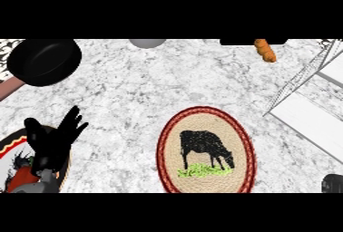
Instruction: Pick the tomato from the placemat and place it in the tiered shelf
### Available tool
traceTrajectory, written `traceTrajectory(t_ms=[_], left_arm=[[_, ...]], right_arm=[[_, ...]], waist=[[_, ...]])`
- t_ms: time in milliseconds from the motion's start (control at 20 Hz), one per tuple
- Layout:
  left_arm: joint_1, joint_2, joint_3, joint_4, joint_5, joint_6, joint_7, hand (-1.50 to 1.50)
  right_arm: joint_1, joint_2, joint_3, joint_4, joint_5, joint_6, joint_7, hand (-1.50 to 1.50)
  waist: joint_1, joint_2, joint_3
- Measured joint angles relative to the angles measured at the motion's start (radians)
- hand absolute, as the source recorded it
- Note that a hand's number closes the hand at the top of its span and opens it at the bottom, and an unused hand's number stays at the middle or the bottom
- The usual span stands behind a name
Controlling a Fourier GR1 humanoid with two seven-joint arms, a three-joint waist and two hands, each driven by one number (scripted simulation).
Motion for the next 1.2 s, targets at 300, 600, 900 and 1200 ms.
traceTrajectory(t_ms=[300, 600, 900, 1200], left_arm=[[-0.017, 0.003, 0.001, -0.003, -0.001, -0.004, 0.027, 0.00], [-0.019, -0.009, -0.003, -0.001, -0.006, -0.010, 0.018, 0.00], [-0.019, -0.009, 0.005, -0.009, -0.005, -0.015, 0.027, 0.00], [-0.026, -0.009, 0.013, 0.002, -0.011, -0.019, 0.029, 0.00]], right_arm=[[-0.005, -0.130, -0.085, 0.156, -0.047, 0.055, -0.061, 1.50], [0.055, -0.185, -0.087, 0.247, -0.056, -0.016, -0.096, 1.50], [0.135, -0.236, -0.091, 0.334, -0.081, -0.128, -0.172, 1.50], [0.176, -0.259, -0.081, 0.375, -0.131, -0.208, -0.218, 1.50]], waist=[[0.010, 0.005, 0.000], [0.017, 0.007, 0.000], [0.019, 0.008, -0.001], [0.018, 0.007, 0.000]])
